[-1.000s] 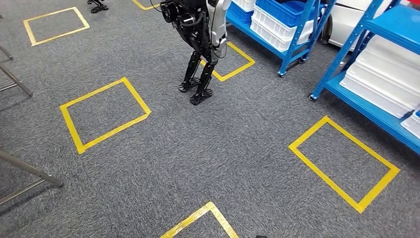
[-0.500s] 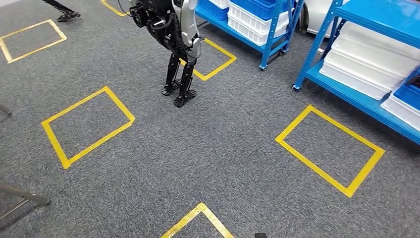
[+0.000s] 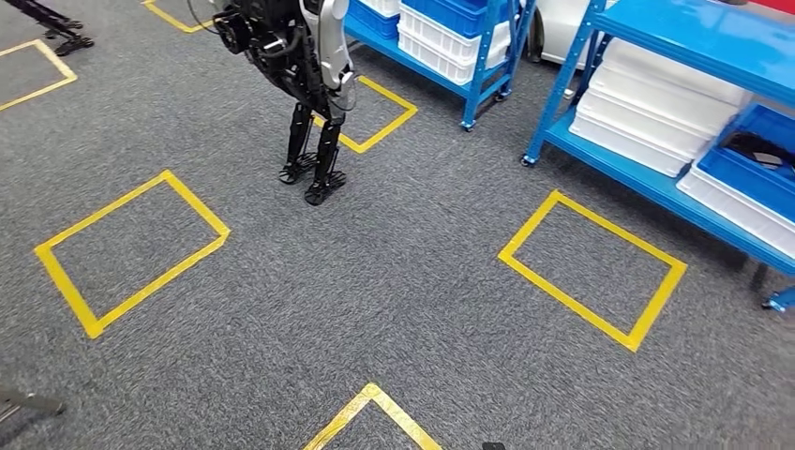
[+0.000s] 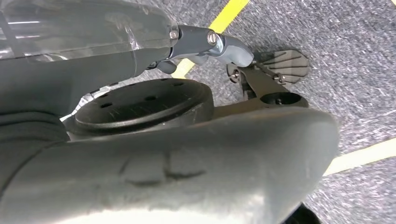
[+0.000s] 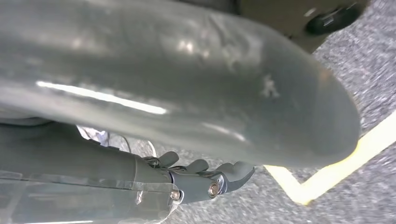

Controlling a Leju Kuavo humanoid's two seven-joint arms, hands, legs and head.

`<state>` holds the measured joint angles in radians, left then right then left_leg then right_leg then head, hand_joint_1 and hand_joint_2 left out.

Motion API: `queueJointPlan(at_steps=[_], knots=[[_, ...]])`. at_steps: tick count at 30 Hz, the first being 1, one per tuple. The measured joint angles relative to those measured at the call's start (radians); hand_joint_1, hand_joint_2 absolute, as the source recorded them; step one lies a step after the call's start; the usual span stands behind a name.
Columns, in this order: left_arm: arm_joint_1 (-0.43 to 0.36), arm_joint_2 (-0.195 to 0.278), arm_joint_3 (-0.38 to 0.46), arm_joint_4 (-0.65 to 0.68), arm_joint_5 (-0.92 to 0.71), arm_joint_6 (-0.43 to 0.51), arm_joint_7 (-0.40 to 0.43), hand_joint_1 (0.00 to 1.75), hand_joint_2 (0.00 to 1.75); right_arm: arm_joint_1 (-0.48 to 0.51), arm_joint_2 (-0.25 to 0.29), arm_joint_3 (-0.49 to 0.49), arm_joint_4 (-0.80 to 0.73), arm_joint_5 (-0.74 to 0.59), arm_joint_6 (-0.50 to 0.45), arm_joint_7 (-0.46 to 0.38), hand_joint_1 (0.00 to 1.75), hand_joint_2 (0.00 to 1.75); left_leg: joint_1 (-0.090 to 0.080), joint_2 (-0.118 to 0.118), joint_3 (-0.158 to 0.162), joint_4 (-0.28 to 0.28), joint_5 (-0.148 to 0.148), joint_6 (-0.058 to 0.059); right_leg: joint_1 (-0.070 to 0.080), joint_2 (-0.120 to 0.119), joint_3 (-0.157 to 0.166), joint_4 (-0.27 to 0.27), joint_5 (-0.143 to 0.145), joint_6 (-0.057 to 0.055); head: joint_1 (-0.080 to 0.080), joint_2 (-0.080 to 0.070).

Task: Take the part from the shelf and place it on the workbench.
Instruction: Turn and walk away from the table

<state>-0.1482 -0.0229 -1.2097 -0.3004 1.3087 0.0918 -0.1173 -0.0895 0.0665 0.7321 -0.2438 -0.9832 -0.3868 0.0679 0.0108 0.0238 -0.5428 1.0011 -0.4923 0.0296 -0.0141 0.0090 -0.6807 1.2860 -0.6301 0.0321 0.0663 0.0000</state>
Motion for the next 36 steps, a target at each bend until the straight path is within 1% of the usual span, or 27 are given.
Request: queueJointPlan(at_steps=[1,2,3,4,6,8,10,11,13,14,15,16,17,19,20,21,22,24,26,27,29,30,31,32,34,35,36], knots=[[0.000,0.000,0.000,0.000,0.000,0.000,0.000,0.00,0.00,0.002,0.000,0.002,0.000,-0.005,-0.001,0.000,0.00,0.00,0.000,0.006,0.001,0.001,-0.002,-0.001,-0.001,-0.002,0.011,-0.021,0.021,0.001,0.001,0.000],[0.000,0.000,0.000,0.000,0.000,0.000,0.000,0.00,0.00,0.003,0.000,0.004,0.000,-0.009,-0.001,0.000,0.00,0.00,0.001,0.012,0.002,0.003,-0.004,-0.003,-0.002,-0.006,0.035,-0.066,0.051,0.002,0.002,0.000],[-0.001,0.000,0.000,0.000,0.000,-0.001,0.000,0.00,0.00,0.003,-0.001,0.005,0.000,-0.013,-0.002,-0.001,0.00,0.00,0.002,0.016,0.003,0.004,-0.006,-0.006,-0.003,-0.016,0.069,-0.134,0.086,0.002,0.003,0.000],[-0.002,0.000,0.000,0.000,-0.001,-0.001,0.000,0.00,0.00,0.002,-0.001,0.008,0.000,-0.017,-0.003,-0.002,0.00,0.00,0.000,0.020,0.004,0.007,-0.009,-0.011,-0.002,-0.032,0.098,-0.194,0.108,0.001,0.006,0.000],[-0.004,0.000,0.000,0.000,-0.002,-0.001,0.001,0.00,0.00,0.000,-0.001,0.015,-0.001,-0.024,-0.005,-0.004,0.00,0.00,-0.005,0.028,0.005,0.013,-0.015,-0.022,0.002,-0.052,0.127,-0.262,0.125,-0.009,0.008,0.000],[-0.006,0.000,0.000,0.000,-0.003,-0.001,0.002,0.00,0.00,0.001,-0.002,0.021,-0.002,-0.029,-0.007,-0.004,0.00,0.00,-0.007,0.038,0.008,0.016,-0.018,-0.032,0.007,-0.045,0.126,-0.269,0.124,-0.025,0.002,0.000],[-0.008,0.000,0.000,0.000,-0.003,-0.001,0.004,0.00,0.00,0.002,-0.002,0.024,-0.002,-0.033,-0.007,-0.005,0.00,0.00,-0.003,0.029,0.005,0.038,-0.038,-0.043,0.006,-0.035,0.127,-0.272,0.127,-0.038,-0.006,0.000],[-0.009,0.000,0.000,0.000,-0.003,-0.001,0.006,0.00,0.00,0.001,-0.002,0.026,-0.002,-0.035,-0.007,-0.006,0.00,0.00,-0.001,0.017,-0.009,0.077,-0.063,-0.048,0.004,-0.030,0.128,-0.273,0.129,-0.044,-0.010,0.000],[-0.007,0.000,0.000,0.000,-0.002,-0.001,0.011,0.00,0.00,-0.002,-0.003,0.029,-0.002,-0.038,-0.007,-0.006,0.00,0.00,0.000,-0.007,-0.068,0.211,-0.131,-0.053,0.005,-0.017,0.129,-0.274,0.129,-0.051,-0.019,0.000],[-0.006,0.000,0.000,0.000,-0.001,-0.001,0.013,0.00,0.00,-0.003,-0.003,0.030,-0.002,-0.040,-0.007,-0.006,0.00,0.00,0.000,-0.011,-0.100,0.276,-0.154,-0.054,0.006,-0.010,0.129,-0.274,0.129,-0.052,-0.021,0.000],[-0.004,0.000,0.000,0.000,-0.001,-0.001,0.015,0.00,0.00,-0.003,-0.003,0.032,-0.002,-0.040,-0.007,-0.006,0.00,0.00,-0.001,-0.013,-0.122,0.315,-0.159,-0.053,0.008,-0.002,0.130,-0.274,0.129,-0.053,-0.022,0.000],[-0.003,0.000,0.000,0.000,-0.001,-0.001,0.016,0.00,0.00,-0.003,-0.003,0.034,-0.002,-0.040,-0.007,-0.006,0.00,0.00,-0.002,-0.014,-0.126,0.315,-0.143,-0.049,0.010,0.007,0.131,-0.273,0.128,-0.054,-0.023,0.000],[-0.003,0.000,0.000,0.000,-0.001,-0.001,0.016,0.00,0.00,-0.003,-0.004,0.038,-0.002,-0.040,-0.007,-0.006,0.00,0.00,-0.003,-0.016,-0.112,0.275,-0.109,-0.044,0.012,0.016,0.134,-0.273,0.128,-0.054,-0.023,0.000],[-0.004,0.000,0.000,0.000,-0.001,-0.001,0.016,0.00,0.00,-0.003,-0.004,0.043,-0.003,-0.041,-0.007,-0.006,0.00,0.00,-0.007,-0.036,-0.056,0.138,-0.031,-0.028,0.014,0.032,0.138,-0.273,0.126,-0.053,-0.024,0.000],[-0.005,0.000,0.000,0.001,0.000,0.000,0.016,0.00,0.00,-0.004,-0.004,0.044,-0.004,-0.042,-0.007,-0.006,0.00,0.00,-0.009,-0.049,-0.033,0.079,-0.009,-0.023,0.014,0.040,0.137,-0.272,0.125,-0.050,-0.024,0.000],[-0.006,0.000,0.000,0.001,0.000,0.000,0.015,0.00,0.00,-0.005,-0.004,0.045,-0.004,-0.043,-0.007,-0.006,0.00,0.00,-0.011,-0.060,-0.021,0.043,0.000,-0.020,0.013,0.046,0.135,-0.271,0.125,-0.046,-0.024,0.000],[-0.006,0.000,0.000,0.001,0.000,0.000,0.014,0.00,0.00,-0.005,-0.004,0.046,-0.005,-0.045,-0.006,-0.006,0.00,0.00,-0.013,-0.065,-0.017,0.029,-0.001,-0.018,0.012,0.052,0.132,-0.271,0.125,-0.041,-0.025,0.000],[-0.006,0.000,0.000,0.001,0.000,0.001,0.013,0.00,0.00,-0.004,-0.004,0.050,-0.007,-0.047,-0.006,-0.006,0.00,0.00,-0.014,-0.057,-0.015,0.019,0.001,-0.014,0.008,0.058,0.129,-0.271,0.125,-0.031,-0.025,0.000],[-0.008,0.000,0.000,0.001,0.000,0.000,0.008,0.00,0.00,-0.004,-0.005,0.054,-0.007,-0.049,-0.007,-0.006,0.00,0.00,-0.008,-0.044,-0.011,0.007,0.007,-0.006,0.009,0.041,0.118,-0.242,0.103,-0.020,-0.021,0.000],[-0.010,0.000,0.000,0.001,0.000,-0.001,0.004,0.00,0.00,-0.005,-0.006,0.057,-0.007,-0.050,-0.007,-0.006,0.00,0.00,-0.005,-0.036,-0.009,0.002,0.010,-0.002,0.009,0.026,0.098,-0.196,0.074,-0.016,-0.015,0.000],[-0.009,0.000,0.000,0.001,0.000,-0.004,-0.002,0.00,0.00,-0.008,-0.006,0.063,-0.007,-0.054,-0.007,-0.006,0.00,0.00,-0.005,-0.021,-0.009,0.001,0.010,0.000,0.007,0.006,0.037,-0.068,0.011,-0.008,-0.004,0.000],[-0.008,0.000,0.000,0.001,0.000,-0.005,-0.003,0.00,0.00,-0.008,-0.007,0.066,-0.007,-0.056,-0.007,-0.006,0.00,0.00,-0.005,-0.012,-0.009,0.002,0.009,0.001,0.005,0.002,0.012,-0.016,-0.006,-0.004,-0.001,0.000],[-0.007,0.000,0.000,0.001,0.000,-0.005,-0.003,0.00,0.00,-0.007,-0.008,0.068,-0.007,-0.058,-0.008,-0.006,0.00,0.00,-0.005,-0.005,-0.009,0.002,0.008,0.000,0.003,0.000,0.005,-0.001,-0.001,-0.002,0.000,0.000],[-0.006,0.000,0.000,0.002,0.000,-0.006,-0.002,0.00,0.00,-0.007,-0.008,0.070,-0.007,-0.060,-0.008,-0.006,0.00,0.00,-0.004,0.001,-0.008,0.004,0.007,-0.001,0.001,-0.003,0.016,-0.025,0.023,0.000,0.000,0.000],[-0.007,0.000,0.000,0.002,0.000,-0.006,-0.002,0.00,0.00,-0.008,-0.011,0.074,-0.008,-0.063,-0.008,-0.006,0.00,0.00,-0.002,0.012,-0.007,0.009,0.003,-0.007,-0.002,-0.021,0.080,-0.154,0.091,0.001,0.002,0.000],[-0.008,0.000,0.000,0.002,0.000,-0.006,-0.002,0.00,0.00,-0.010,-0.013,0.077,-0.008,-0.064,-0.008,-0.006,0.00,0.00,-0.004,0.015,-0.006,0.013,-0.001,-0.012,0.000,-0.031,0.108,-0.216,0.114,-0.002,0.005,0.000],[-0.008,0.000,0.000,0.002,0.000,-0.007,-0.002,0.00,0.00,-0.012,-0.013,0.080,-0.009,-0.066,-0.008,-0.006,0.00,0.00,-0.005,0.019,-0.006,0.015,-0.003,-0.017,0.002,-0.038,0.126,-0.255,0.125,-0.007,0.006,0.000]])
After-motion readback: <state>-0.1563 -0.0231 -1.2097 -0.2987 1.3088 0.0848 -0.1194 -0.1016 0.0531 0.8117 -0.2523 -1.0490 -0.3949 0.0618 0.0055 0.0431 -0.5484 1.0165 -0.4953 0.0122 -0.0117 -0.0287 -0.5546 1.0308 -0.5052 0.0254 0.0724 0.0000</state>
